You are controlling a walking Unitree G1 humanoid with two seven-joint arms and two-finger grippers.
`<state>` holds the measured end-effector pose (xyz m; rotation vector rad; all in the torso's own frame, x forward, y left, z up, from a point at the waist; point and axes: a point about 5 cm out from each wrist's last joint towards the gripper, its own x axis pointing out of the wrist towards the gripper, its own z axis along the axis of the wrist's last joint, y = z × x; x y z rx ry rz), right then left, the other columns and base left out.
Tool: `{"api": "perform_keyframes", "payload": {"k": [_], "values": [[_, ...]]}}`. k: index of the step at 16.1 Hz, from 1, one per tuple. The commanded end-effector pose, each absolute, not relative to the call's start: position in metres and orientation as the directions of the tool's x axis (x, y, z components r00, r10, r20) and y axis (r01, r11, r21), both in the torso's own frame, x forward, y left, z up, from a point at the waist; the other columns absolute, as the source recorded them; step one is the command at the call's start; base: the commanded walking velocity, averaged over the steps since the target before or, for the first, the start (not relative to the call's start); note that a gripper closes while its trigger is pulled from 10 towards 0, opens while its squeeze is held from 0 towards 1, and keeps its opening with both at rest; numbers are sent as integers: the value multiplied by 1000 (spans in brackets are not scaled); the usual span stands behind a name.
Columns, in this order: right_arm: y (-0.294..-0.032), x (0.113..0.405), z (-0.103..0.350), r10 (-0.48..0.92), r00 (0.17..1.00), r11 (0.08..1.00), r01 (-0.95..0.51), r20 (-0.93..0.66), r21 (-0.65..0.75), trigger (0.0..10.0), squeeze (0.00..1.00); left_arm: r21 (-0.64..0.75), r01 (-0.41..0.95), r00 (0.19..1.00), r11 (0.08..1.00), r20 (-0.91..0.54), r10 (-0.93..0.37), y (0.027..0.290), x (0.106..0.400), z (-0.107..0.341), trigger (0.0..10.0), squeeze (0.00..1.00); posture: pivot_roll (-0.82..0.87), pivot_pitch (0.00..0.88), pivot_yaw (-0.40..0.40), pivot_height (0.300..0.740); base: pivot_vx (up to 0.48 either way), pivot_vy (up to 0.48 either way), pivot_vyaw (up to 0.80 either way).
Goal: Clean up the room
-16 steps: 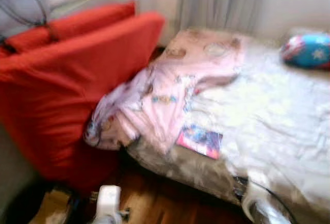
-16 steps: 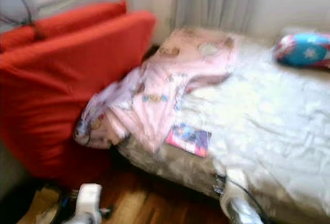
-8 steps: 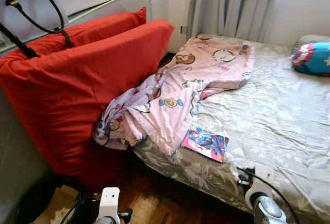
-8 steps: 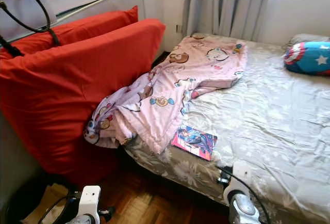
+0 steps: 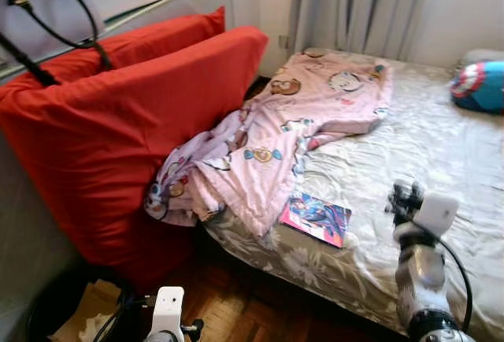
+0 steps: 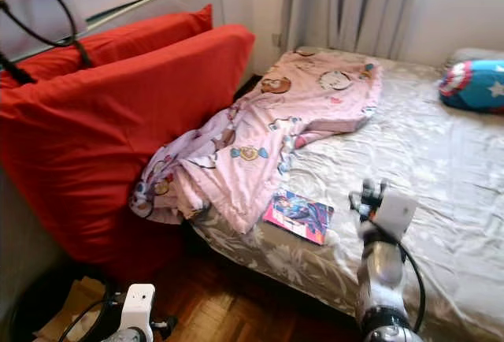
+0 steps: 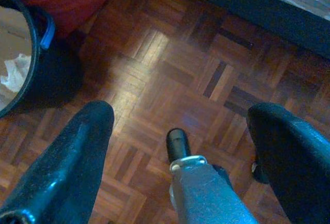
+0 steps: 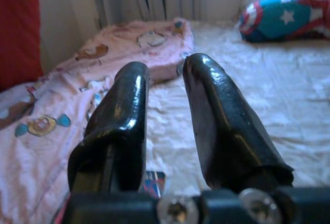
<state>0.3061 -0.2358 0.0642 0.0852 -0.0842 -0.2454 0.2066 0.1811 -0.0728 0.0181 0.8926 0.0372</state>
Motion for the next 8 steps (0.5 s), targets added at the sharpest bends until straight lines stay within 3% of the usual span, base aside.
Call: {"api": "perform_keyframes", "payload": {"k": [1,5,8], "values": [[-230,302,59,-244,967,967,237,70,96,10000,0,43,-6,612,999,-790,38,182,201,-76,10000,0,-67,0,9,740,0,0,0],[-222,302,71,-212,962,977,205,172,58,10000,0,48,-10,610,999,-792,44,184,200,-76,10000,0,-77,0,6,740,0,0,0],[-219,277,23,-219,974,972,224,-60,74,10000,0,42,-20,612,999,-790,45,183,200,-76,10000,0,-63,0,3,740,0,0,0]]}}
